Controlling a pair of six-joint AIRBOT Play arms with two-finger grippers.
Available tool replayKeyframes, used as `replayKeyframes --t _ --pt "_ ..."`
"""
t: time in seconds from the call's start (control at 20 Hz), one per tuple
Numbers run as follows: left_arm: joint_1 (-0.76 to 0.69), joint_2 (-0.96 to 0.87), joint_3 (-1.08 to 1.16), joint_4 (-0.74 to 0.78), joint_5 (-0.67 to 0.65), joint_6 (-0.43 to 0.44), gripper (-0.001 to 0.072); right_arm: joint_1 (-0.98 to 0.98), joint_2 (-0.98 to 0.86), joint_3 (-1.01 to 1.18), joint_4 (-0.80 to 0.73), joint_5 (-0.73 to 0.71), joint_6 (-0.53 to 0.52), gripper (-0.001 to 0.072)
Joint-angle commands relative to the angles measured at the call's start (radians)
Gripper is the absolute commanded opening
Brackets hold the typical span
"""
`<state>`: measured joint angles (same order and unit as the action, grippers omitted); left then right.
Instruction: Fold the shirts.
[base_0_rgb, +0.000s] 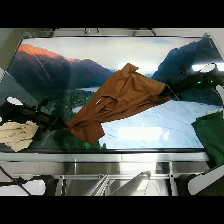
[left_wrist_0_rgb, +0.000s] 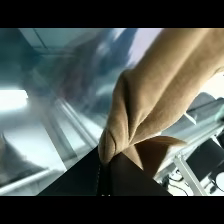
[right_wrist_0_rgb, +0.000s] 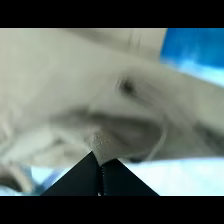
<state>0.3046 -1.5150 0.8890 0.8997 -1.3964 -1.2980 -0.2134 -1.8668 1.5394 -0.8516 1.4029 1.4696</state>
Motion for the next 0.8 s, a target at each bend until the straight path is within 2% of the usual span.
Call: replayKeyframes --t 0.0,0.15,0.35,0.45,0.5,0.65,0.75 --pt "0.001 0.003 0.057 -0.002 0.009 0.025 0.0017 0.007 0.115 -0.11 -0.06 0.071 -0.002 0.0014" --pt "0.002 0.003 0.065 0.0 0.009 0.068 0.0018 0.004 0.288 -0.409 -0.111 -0.001 -0.004 0.0013" --pt "0.002 0.003 0.066 0.018 0.008 0.079 0.0036 0.001 0.552 -0.869 -0.082 -0.233 -0.005 0.0014" --pt "0.002 0.003 0.087 0.094 -0.004 0.085 0.0674 0.001 0.624 -0.964 -0.078 -0.289 -0.027 0.0017" --pt "0.002 0.003 0.119 0.137 -0.011 0.086 0.072 0.001 0.64 -0.974 -0.079 -0.292 -0.027 0.0017" --pt "-0.001 0.003 0.235 0.145 -0.001 0.093 0.072 0.001 0.653 -0.974 -0.051 -0.315 -0.027 0.0024" --pt "-0.029 0.001 0.29 0.148 0.031 0.148 0.072 0.002 0.652 -0.974 -0.026 -0.327 -0.027 0.0023"
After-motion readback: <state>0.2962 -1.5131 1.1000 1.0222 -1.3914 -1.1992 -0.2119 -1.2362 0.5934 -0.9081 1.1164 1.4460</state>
